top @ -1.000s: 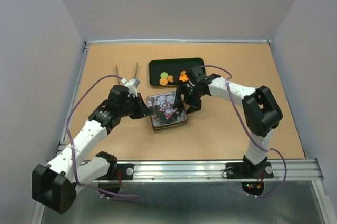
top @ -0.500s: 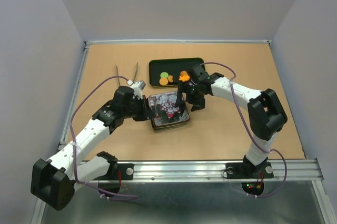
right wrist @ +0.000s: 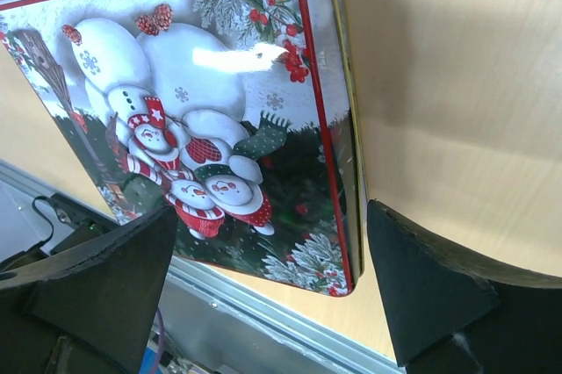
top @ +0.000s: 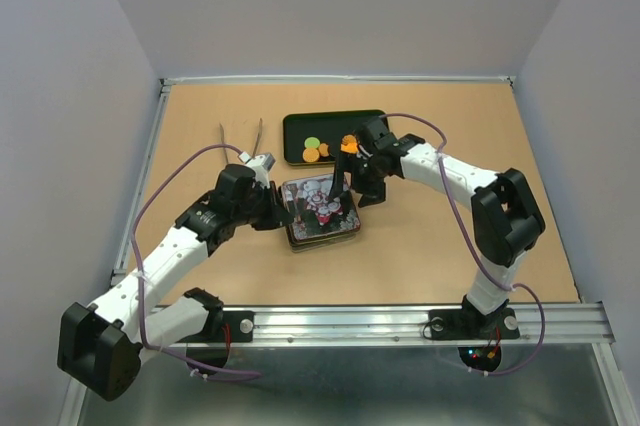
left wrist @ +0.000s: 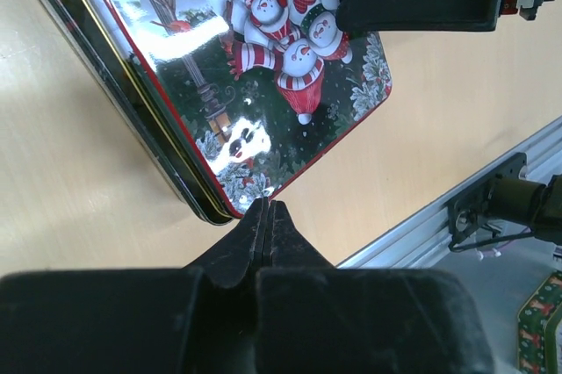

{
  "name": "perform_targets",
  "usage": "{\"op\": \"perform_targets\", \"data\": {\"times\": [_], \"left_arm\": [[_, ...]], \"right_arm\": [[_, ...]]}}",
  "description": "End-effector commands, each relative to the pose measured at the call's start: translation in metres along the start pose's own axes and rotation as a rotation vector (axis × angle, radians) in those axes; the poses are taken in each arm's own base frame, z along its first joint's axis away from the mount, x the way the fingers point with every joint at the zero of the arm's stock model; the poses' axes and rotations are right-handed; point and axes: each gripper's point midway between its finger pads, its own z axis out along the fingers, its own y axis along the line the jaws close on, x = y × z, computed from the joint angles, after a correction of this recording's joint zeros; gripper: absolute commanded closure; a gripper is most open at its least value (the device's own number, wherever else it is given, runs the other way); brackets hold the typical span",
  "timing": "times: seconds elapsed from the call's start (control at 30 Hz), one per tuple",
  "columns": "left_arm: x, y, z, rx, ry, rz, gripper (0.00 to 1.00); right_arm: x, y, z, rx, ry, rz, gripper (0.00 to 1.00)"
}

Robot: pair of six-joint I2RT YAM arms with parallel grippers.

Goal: Pack the cookies

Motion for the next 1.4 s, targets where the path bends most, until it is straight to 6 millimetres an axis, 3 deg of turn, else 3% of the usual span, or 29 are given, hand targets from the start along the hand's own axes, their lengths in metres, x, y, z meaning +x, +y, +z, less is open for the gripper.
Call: {"op": "perform_targets", "data": {"times": [0.0,0.3,0.5,0.77,1.1,1.37], "left_arm": [[-0.020,-0.013,-0.012,0.015,-0.073,0.013,1.00],[-0.021,-0.012,-0.013,0.008,-0.076,0.015,1.00],[-0.020,-0.010,-0.012,0.003,-0.072,0.020,1.00],[-0.020,-0.008,-0.013,-0.007,-0.082,0.020,1.00],[-0.016,0.004,-0.023,-0.082,-0.076,0.007,1.00],[-0.016,0.007,-0.016,-0.114,-0.049,0.021,1.00]], "right_arm": [[-0.008,0.018,0.000,-0.049,-0.003,-0.026,0.08],[0.000,0.009,0.009,-0.032,0.025,-0.009,0.09],[-0.003,0.024,0.006,-0.102,0.014,-0.019,0.16],[-0.004,0.030,0.002,-0.134,0.017,-0.026,0.27],[-0.010,0.041,-0.008,-0.161,-0.010,-0.043,0.30],[-0.007,0.039,-0.004,-0.160,-0.001,-0.041,0.30]]}}
